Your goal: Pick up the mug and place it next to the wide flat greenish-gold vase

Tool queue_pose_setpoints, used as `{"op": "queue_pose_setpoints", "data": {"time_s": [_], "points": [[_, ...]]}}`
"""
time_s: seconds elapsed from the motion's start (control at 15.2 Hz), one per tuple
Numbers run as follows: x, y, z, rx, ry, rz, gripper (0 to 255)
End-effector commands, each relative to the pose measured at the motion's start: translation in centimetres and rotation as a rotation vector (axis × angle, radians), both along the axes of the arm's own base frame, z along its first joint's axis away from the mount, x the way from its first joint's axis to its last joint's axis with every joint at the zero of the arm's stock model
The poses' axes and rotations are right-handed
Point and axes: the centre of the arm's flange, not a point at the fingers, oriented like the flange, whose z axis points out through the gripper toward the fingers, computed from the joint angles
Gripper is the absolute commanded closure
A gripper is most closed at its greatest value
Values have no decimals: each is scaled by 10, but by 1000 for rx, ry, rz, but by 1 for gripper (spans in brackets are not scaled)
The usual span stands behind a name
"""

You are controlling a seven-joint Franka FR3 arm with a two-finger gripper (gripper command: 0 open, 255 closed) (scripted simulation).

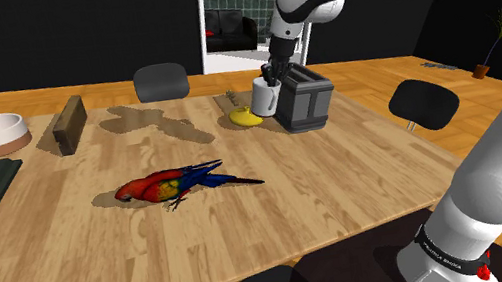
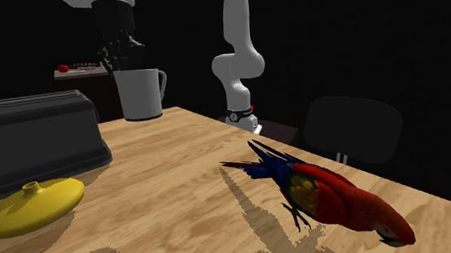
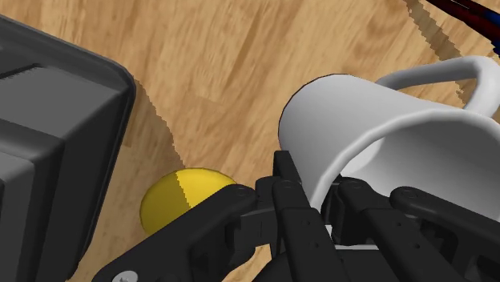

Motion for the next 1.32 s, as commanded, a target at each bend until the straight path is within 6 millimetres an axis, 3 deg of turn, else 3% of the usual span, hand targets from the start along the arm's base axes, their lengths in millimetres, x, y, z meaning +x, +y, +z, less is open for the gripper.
{"op": "queue_pose_setpoints", "data": {"time_s": [0.0,1.25], "points": [[0,-1,-9,0,-1,0,255],[0,-1,-110,0,-1,0,255]]}}
